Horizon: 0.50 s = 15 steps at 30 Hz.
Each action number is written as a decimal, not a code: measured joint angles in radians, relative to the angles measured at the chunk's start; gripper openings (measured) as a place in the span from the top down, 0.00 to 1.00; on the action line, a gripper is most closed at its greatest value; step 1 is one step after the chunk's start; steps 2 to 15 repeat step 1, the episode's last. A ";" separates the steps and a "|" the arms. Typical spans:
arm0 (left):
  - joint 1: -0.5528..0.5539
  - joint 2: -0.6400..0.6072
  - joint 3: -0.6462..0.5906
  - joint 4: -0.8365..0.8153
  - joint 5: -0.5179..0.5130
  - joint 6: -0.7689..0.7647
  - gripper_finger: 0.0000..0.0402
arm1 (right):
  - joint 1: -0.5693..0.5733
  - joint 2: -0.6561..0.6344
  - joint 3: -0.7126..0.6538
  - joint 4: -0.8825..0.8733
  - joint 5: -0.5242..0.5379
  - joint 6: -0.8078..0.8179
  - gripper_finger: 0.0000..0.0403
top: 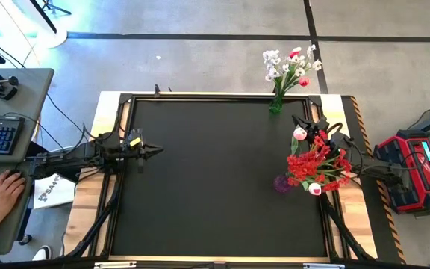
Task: Sort flowers into vase by color
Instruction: Return to Home Position
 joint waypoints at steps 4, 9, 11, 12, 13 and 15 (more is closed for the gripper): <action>0.000 0.000 0.000 0.000 0.000 0.000 1.00 | 0.000 0.000 0.000 0.000 0.000 0.000 1.00; 0.000 0.000 0.000 0.000 0.000 0.000 1.00 | 0.000 0.000 0.000 0.000 0.000 0.000 1.00; 0.000 0.000 0.000 0.000 0.000 0.000 1.00 | 0.000 0.000 0.000 0.000 0.000 0.000 1.00; 0.000 0.000 0.000 0.000 0.000 0.000 1.00 | 0.000 0.000 0.000 0.000 0.000 0.000 1.00; 0.000 0.000 0.000 0.000 0.000 0.000 1.00 | 0.000 0.000 0.000 0.000 0.000 0.000 1.00; 0.000 0.000 0.000 0.000 0.000 0.000 1.00 | 0.000 0.000 0.000 0.000 0.000 0.000 1.00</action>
